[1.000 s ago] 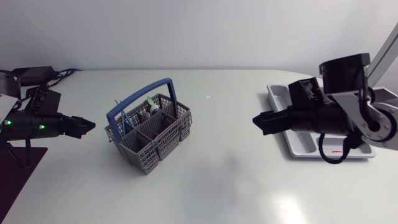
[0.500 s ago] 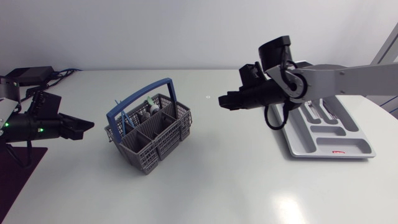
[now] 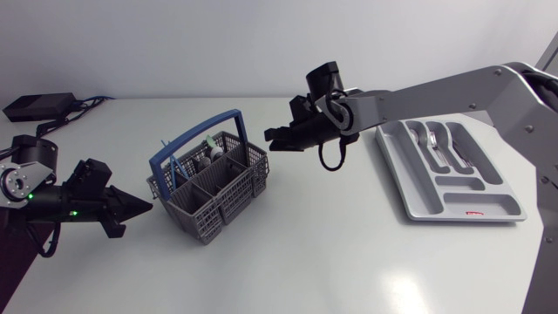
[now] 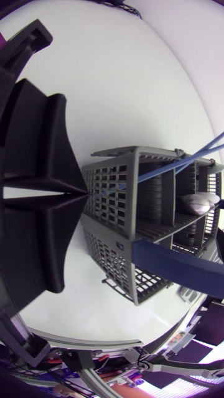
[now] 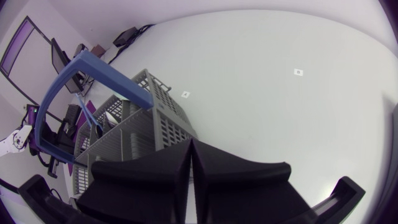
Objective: Sort the cutlery from the basket into the organizer compartments.
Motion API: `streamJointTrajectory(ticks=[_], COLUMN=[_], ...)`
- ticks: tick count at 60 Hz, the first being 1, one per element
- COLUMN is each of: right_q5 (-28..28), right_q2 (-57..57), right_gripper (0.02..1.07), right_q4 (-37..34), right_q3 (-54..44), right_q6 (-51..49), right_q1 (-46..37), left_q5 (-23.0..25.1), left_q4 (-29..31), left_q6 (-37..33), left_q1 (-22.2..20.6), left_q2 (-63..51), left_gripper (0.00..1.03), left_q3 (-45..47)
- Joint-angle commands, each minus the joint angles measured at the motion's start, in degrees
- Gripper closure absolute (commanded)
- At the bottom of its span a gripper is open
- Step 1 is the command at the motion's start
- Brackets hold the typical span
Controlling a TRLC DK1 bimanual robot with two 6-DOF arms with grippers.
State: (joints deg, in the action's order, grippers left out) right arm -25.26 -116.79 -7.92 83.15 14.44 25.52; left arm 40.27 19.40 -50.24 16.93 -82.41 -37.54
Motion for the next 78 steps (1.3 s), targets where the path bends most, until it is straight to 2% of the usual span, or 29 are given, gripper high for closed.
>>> streamJointTrajectory(ticks=[1, 6, 11, 12, 14, 21, 23, 27, 42, 57, 61, 71, 76, 78], right_q5=[-0.14, 0.03, 2.14, 2.93, 4.07, 4.25, 4.51, 4.87, 5.83, 6.1, 7.77, 7.68, 8.29, 9.87], right_q2=[-0.89, 1.92, 5.26, 5.7, 6.49, 7.28, 7.11, 6.58, 4.73, -1.6, -2.21, -3.09, -3.62, -3.53], right_gripper=[1.01, 1.01, 1.01, 1.01, 1.01, 1.01, 1.01, 1.01, 1.01, 1.01, 1.01, 1.01, 1.01, 1.01], right_q4=[-0.87, -1.66, -1.92, -2.01, -2.71, -3.94, -4.91, -6.05, -7.11, -6.32, -5.52, -5.79, -6.23, -6.4], right_q3=[0.87, -1.06, -4.32, -4.84, -5.9, -7.22, -6.95, -6.16, -4.58, 1.22, 2.63, 6.23, 7.72, 7.64], right_q6=[1.74, 1.47, 0.59, 0.42, -0.37, -0.81, -0.99, -1.25, -1.78, -2.04, -2.13, -1.78, -1.78, -2.22], right_q1=[0.06, 0.06, 0.76, 1.11, 1.82, 3.49, 4.01, 4.89, 5.68, 5.07, 4.63, 2.43, 1.46, 1.11], left_q5=[0.6, 1.13, 1.3, 1.3, 1.3, 1.3, 0.86, -0.98, -1.86, -1.86, -2.04, -5.03, -7.93, -10.48], left_q4=[-0.77, -1.56, -2.87, -5.07, -7.97, -12.63, -15.71, -18.17, -18.17, -14.83, -13.51, -10.26, -9.82, -9.82], left_q6=[-2.23, -0.21, 1.99, 3.83, 6.38, 9.81, 11.74, 12.88, 12.09, 11.57, 11.13, 11.65, 13.59, 14.12], left_q1=[2.85, 7.33, 7.68, 7.68, 7.42, 5.48, 3.99, 1.62, -4.18, -9.72, -12.53, -23.52, -30.02, -33.36], left_q2=[-2.14, -3.55, -5.83, -5.83, -5.74, -6.45, -7.68, -9.87, -13.56, -7.41, -4.6, 2.78, 3.84, 4.1], left_gripper=[1.0, 1.0, 1.0, 1.0, 1.0, 1.0, 1.0, 1.0, 1.0, 1.0, 1.0, 1.0, 1.0, 1.0], left_q3=[-1.66, -5.97, -7.99, -7.81, -7.11, -6.05, -5.61, -5.61, -5.26, -0.96, 0.8, 4.14, 4.49, 4.84])
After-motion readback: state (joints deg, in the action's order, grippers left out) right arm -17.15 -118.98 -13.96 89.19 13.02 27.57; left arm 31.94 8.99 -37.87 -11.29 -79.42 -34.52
